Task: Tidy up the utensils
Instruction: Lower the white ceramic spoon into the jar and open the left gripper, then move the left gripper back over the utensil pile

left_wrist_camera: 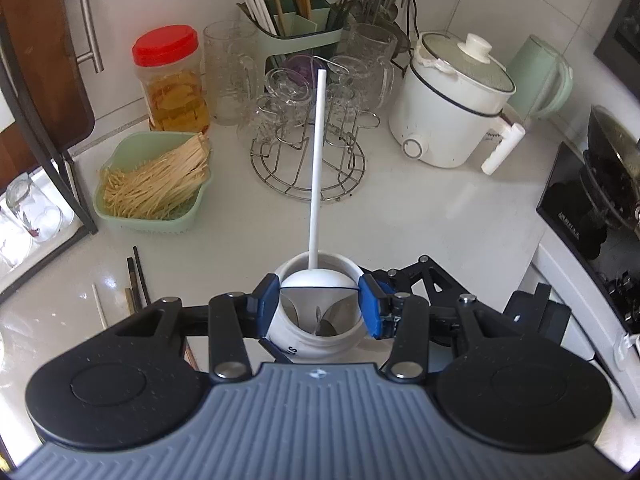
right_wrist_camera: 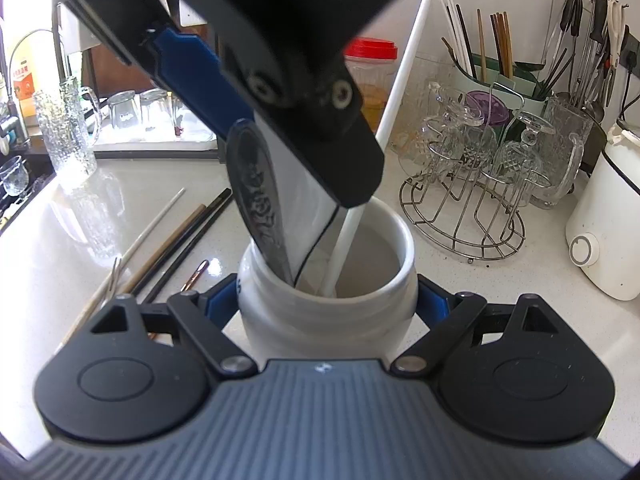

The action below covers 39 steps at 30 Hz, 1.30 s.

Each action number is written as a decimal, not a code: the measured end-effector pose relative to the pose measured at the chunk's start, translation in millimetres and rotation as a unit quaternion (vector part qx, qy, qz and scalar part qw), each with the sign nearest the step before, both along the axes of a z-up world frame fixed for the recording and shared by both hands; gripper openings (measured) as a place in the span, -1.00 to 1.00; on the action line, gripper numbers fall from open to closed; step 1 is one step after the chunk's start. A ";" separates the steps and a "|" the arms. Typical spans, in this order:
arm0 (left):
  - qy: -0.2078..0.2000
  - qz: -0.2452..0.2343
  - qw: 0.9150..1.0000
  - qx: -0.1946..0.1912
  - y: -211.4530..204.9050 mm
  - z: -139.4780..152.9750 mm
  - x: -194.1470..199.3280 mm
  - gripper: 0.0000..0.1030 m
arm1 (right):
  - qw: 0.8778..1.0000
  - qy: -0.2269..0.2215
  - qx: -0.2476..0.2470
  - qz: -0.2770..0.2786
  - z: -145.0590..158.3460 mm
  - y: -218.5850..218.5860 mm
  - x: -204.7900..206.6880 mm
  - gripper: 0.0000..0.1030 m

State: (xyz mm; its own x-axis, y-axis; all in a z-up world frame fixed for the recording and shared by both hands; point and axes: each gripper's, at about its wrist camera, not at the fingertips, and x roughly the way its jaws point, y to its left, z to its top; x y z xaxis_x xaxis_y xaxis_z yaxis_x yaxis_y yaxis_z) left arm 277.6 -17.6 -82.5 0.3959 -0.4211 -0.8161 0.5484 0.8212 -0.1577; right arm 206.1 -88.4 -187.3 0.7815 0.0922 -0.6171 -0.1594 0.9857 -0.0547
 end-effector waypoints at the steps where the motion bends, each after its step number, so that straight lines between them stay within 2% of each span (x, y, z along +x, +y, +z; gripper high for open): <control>1: 0.001 0.002 1.000 -0.004 1.5 0.9 -0.1 -0.05 | 1.000 0.000 0.000 0.000 0.1 0.0 0.0 0.77; 9: -0.019 0.022 0.999 -0.044 20.9 20.7 -7.8 0.04 | 1.000 0.001 0.001 -0.001 0.3 0.1 0.2 0.77; 19: -0.050 0.072 0.994 -0.066 58.2 38.4 -20.4 0.04 | 1.000 0.001 0.003 -0.003 0.0 -0.9 0.7 0.77; 26: -0.031 0.125 0.989 -0.075 94.9 20.3 -26.3 0.04 | 1.000 0.004 0.004 -0.005 0.4 -0.7 1.2 0.77; 33: 0.018 0.182 0.979 -0.092 128.2 -14.1 -37.4 0.04 | 1.000 0.008 0.003 -0.005 0.8 -0.4 1.6 0.77; 36: 0.039 0.203 0.974 -0.090 137.8 -33.7 -41.3 0.04 | 1.000 0.009 0.003 -0.001 0.9 -1.3 0.6 0.77; 39: 0.060 0.225 0.970 -0.070 142.4 -55.3 -44.9 0.04 | 1.000 0.008 0.003 0.006 0.7 -3.2 0.7 0.77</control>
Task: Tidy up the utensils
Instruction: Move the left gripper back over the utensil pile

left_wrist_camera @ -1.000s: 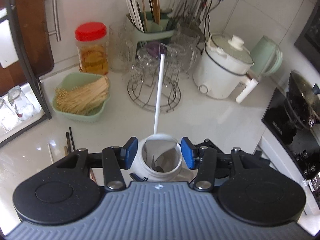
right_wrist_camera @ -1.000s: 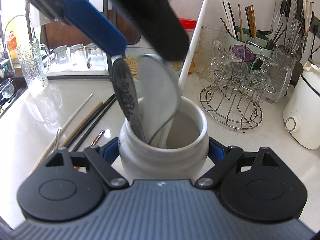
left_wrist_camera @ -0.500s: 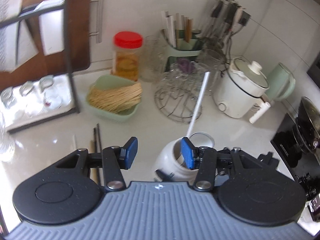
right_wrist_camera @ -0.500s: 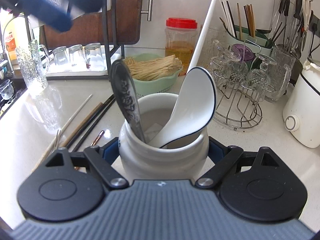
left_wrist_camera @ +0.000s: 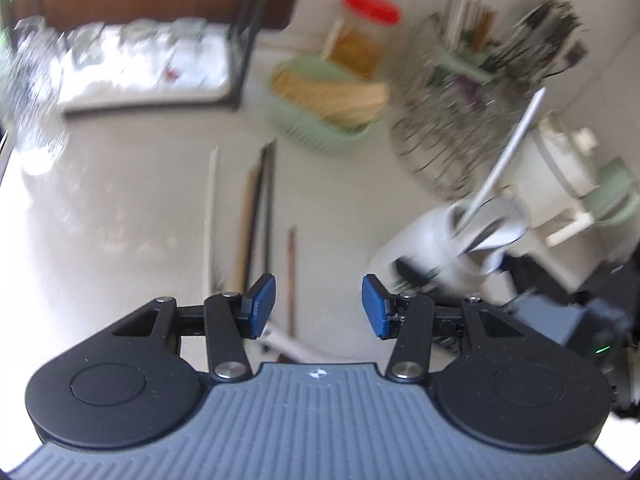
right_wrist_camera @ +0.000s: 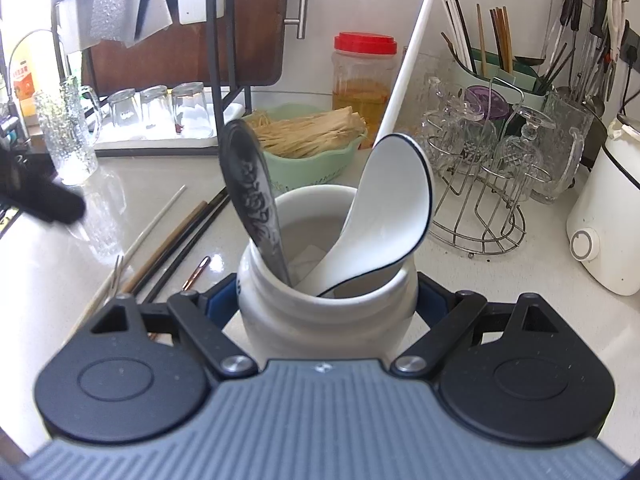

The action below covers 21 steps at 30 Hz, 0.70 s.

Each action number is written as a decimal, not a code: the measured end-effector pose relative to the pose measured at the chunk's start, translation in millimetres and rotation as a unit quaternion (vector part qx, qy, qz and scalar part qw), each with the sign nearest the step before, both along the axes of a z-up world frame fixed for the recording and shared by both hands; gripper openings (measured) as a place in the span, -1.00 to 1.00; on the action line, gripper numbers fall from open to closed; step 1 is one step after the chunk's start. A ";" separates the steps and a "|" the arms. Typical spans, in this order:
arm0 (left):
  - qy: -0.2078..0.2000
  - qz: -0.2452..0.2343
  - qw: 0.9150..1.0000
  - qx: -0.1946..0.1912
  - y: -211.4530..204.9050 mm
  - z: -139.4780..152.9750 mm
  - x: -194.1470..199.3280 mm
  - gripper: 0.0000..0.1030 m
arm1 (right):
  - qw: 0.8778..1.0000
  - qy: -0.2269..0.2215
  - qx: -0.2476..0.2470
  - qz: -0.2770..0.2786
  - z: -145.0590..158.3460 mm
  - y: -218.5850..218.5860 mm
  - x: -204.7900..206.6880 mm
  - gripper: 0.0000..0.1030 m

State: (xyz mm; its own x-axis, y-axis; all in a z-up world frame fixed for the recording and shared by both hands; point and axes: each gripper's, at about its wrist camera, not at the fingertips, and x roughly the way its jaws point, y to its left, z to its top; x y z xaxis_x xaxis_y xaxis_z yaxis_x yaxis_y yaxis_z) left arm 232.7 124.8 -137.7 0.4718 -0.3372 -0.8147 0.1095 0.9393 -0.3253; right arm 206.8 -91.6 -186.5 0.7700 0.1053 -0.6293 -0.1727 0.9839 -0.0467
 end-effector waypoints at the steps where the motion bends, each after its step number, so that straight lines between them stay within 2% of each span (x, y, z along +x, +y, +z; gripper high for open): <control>1: 0.008 0.004 1.000 -0.001 1.4 -5.8 -1.9 0.04 | 1.000 0.001 0.000 0.003 0.3 -0.8 0.3 0.77; 6: 0.033 0.029 0.999 -0.006 4.5 -27.4 -12.3 0.04 | 1.000 0.007 -0.002 0.019 1.3 -3.3 -0.6 0.77; 10: 0.052 0.077 0.995 -0.025 8.1 -45.3 -17.5 0.02 | 0.999 0.012 -0.003 0.036 2.4 -5.1 -1.0 0.77; 16: 0.082 0.139 0.986 -0.048 7.4 -69.4 -12.0 -0.05 | 0.998 0.016 -0.004 0.053 3.0 -8.6 -3.3 0.77; 21: 0.116 0.180 0.974 -0.070 4.2 -89.0 -8.1 -0.11 | 0.998 0.016 -0.004 0.068 3.3 -11.6 -4.8 0.77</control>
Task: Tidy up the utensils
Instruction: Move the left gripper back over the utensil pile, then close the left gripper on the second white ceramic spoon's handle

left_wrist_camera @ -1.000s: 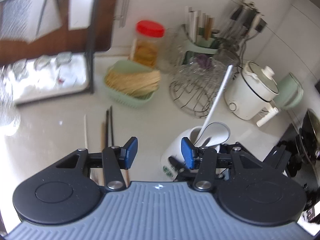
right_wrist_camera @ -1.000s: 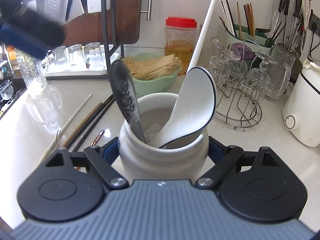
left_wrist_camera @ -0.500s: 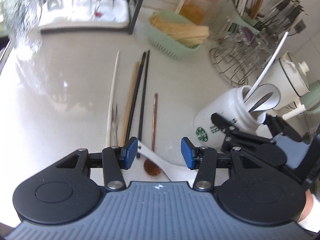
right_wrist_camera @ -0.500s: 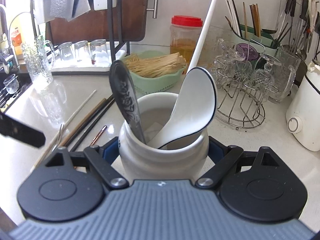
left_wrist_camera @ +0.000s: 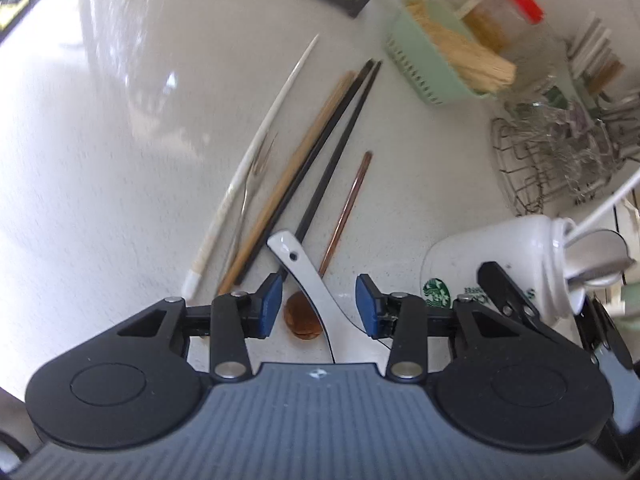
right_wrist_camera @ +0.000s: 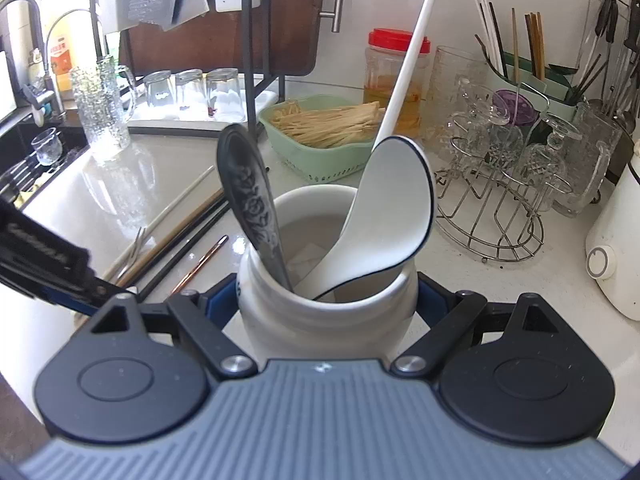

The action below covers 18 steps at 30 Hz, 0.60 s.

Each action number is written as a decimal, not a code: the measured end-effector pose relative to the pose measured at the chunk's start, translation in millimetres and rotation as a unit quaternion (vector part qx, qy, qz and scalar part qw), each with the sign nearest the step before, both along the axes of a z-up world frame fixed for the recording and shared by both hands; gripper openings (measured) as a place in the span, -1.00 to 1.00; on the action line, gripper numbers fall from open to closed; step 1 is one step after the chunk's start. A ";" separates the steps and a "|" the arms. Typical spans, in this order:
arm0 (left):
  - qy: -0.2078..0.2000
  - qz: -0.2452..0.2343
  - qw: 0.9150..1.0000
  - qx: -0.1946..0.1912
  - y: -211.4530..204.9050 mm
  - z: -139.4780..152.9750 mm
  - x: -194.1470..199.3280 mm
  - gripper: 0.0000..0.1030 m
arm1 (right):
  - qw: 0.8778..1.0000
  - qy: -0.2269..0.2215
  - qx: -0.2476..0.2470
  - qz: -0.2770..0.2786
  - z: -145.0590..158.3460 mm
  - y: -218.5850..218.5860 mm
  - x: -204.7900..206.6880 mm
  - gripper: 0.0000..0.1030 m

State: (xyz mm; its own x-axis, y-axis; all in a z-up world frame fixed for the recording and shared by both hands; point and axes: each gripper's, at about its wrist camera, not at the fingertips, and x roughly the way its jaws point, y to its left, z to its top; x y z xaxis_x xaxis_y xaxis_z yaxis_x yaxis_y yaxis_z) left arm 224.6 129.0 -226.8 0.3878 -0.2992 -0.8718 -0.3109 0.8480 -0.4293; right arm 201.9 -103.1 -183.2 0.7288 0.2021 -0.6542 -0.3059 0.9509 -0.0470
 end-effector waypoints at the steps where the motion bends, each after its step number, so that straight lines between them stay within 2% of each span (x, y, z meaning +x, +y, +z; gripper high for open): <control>1: 0.005 0.007 1.000 0.000 -0.3 -2.8 -0.3 -0.15 | 1.000 0.000 0.000 0.004 0.1 -0.8 -0.1 0.77; 8: 0.011 0.030 0.999 0.022 -2.3 -1.7 13.1 -0.28 | 1.000 -0.003 0.001 0.026 -0.8 -5.6 -2.1 0.77; 14: 0.016 0.022 0.998 0.060 -12.4 1.1 17.7 -0.44 | 0.999 -0.007 0.003 0.034 -1.3 -7.3 -3.4 0.77; 18: 0.010 0.011 0.996 0.085 -19.5 1.3 19.0 -0.48 | 0.999 -0.009 0.005 0.034 -1.4 -7.8 -3.9 0.77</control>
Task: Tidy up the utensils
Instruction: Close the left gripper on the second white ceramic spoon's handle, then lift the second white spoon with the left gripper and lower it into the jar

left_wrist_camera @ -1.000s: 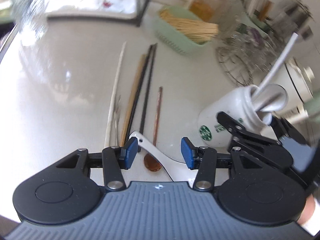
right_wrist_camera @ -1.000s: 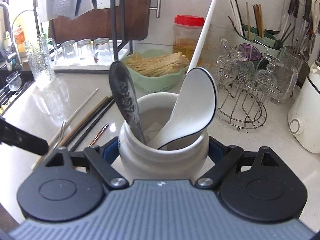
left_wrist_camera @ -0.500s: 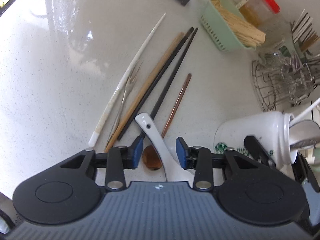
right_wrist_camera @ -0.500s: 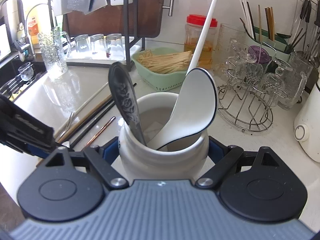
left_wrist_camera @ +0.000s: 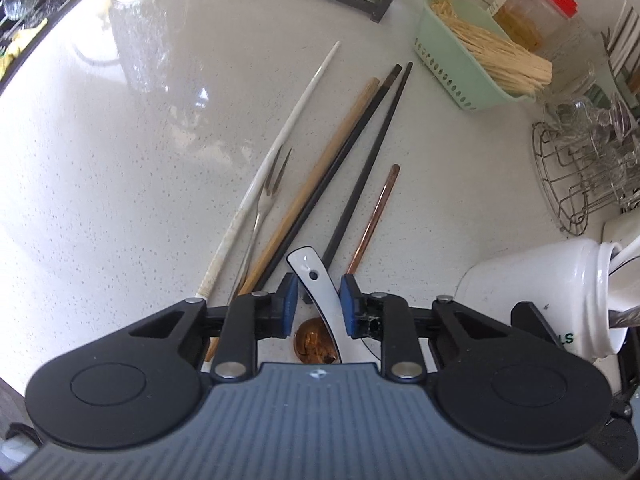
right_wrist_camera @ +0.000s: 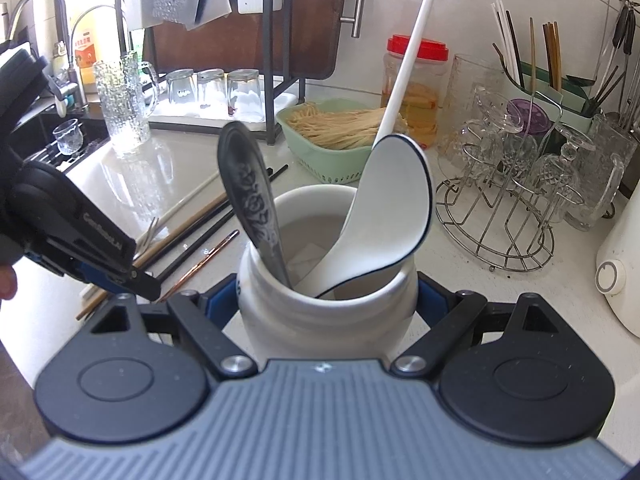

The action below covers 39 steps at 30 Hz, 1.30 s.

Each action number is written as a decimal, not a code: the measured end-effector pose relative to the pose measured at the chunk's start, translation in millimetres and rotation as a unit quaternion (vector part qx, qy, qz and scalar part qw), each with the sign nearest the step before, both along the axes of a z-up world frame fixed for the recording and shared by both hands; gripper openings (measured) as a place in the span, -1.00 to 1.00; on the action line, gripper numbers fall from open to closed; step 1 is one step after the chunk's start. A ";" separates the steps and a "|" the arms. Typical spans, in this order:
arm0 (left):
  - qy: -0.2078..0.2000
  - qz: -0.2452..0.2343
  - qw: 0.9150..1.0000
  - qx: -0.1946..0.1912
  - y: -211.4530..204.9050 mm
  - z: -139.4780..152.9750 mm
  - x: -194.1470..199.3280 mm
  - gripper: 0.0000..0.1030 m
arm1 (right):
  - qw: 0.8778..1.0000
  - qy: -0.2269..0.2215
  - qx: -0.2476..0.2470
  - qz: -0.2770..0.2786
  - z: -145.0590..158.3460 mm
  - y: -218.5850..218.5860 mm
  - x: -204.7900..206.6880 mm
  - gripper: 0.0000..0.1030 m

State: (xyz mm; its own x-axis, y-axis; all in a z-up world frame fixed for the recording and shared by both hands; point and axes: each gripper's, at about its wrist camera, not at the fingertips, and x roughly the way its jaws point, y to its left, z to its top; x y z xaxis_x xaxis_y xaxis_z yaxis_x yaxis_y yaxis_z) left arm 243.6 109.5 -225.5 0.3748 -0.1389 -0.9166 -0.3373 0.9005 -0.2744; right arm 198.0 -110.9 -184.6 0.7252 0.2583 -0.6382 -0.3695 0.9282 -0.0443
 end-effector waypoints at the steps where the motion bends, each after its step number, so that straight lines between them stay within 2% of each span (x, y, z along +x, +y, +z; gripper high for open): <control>1: -0.004 -0.007 1.000 0.008 -2.8 0.5 0.5 -0.49 | 1.000 0.000 0.000 0.000 0.0 -0.2 -0.2 0.77; 5: -0.008 -0.029 0.999 0.019 -12.4 2.8 4.5 -0.65 | 1.000 0.000 0.001 -0.001 0.2 -0.6 0.1 0.77; 9: -0.018 -0.055 0.998 0.025 -19.4 11.0 5.5 -0.71 | 1.000 0.001 0.001 -0.009 0.5 0.3 -0.3 0.77; 16: -0.045 -0.085 0.995 0.010 -22.4 32.7 5.6 -0.72 | 1.000 0.001 0.000 -0.018 1.1 3.1 -0.4 0.77; 19: -0.056 -0.095 0.994 0.001 -22.1 42.9 5.2 -0.89 | 1.000 0.001 0.000 -0.025 0.9 4.3 -1.4 0.77; 28: -0.087 -0.130 0.988 -0.003 -23.5 63.6 11.4 -0.92 | 0.999 -0.006 0.001 -0.041 -0.2 6.9 -4.2 0.77; 39: -0.129 -0.178 0.975 -0.002 -27.1 88.0 11.6 -0.93 | 0.998 -0.017 0.001 -0.056 -1.6 9.8 -6.7 0.77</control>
State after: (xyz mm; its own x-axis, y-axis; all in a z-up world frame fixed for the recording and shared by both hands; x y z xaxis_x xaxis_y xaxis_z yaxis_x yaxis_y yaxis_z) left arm 255.2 82.4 -137.5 0.5207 -0.3062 -0.7969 0.0780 0.9466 -0.3128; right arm 191.2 -101.1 -186.1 0.7703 0.1753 -0.6131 -0.2617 0.9637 -0.0534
